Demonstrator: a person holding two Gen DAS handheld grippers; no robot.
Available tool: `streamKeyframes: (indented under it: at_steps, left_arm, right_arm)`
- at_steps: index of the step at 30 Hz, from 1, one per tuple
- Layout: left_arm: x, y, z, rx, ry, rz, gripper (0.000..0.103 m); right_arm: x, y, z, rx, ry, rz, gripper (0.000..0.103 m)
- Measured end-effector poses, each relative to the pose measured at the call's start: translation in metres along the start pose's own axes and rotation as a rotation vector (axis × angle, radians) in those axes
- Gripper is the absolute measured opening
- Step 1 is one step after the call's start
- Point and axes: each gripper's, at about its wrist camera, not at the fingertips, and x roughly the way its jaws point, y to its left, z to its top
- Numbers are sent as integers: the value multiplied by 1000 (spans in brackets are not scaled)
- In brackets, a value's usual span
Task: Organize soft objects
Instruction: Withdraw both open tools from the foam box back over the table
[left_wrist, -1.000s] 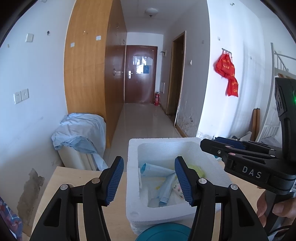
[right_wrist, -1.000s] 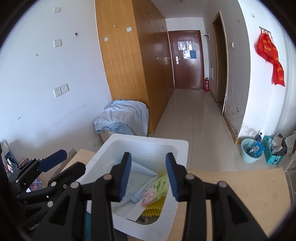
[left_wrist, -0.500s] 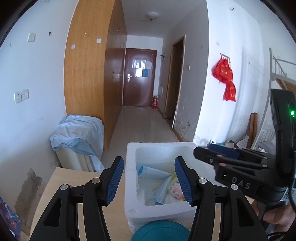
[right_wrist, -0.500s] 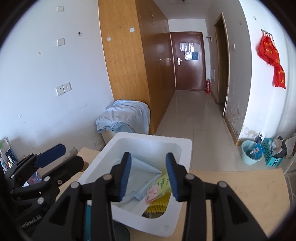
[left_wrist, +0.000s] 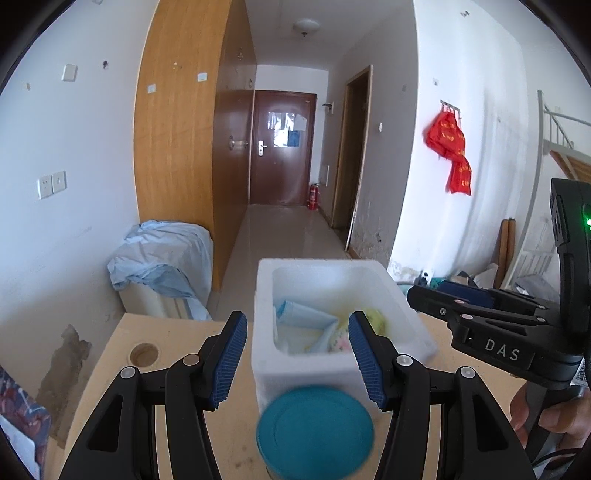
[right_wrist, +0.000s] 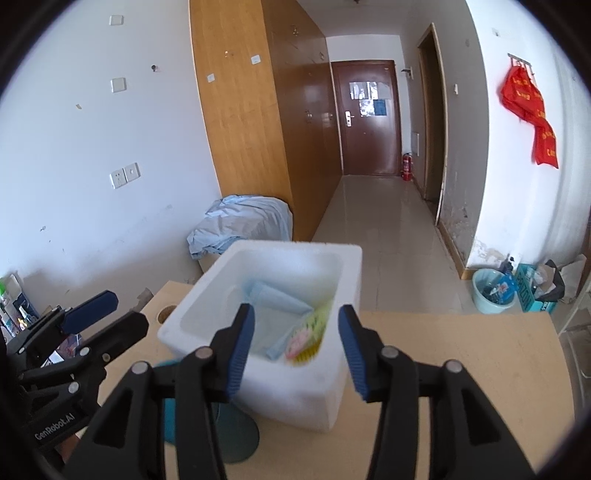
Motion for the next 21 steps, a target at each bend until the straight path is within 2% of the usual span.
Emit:
streamKeyframes:
  at_steps: [6,10,14,15,17,21]
  left_arm:
    - [-36,-12,-21,7,10,9,59]
    - [-68,-23,-42,19,11,7,59]
    - [-94,-34,-66,14,21,-4,59]
    - [-101,-37,-74,15,22,-6,60]
    - [-114,-42,-89,18,27,-7,67]
    - [-141,-51,-122,18,22,-15,70]
  right_arm:
    - [-36,3,-27,9,1,-3,53]
    - [-69,4,-52,18,-22,-12,61]
    - [-99,5,-83,37,-30,-12,63]
    - [-105,6,-90,41,-28,-15,63]
    - [-118,6,-109,44,-25,-25,65]
    - [-142,4,-144,76,-27,-47,70]
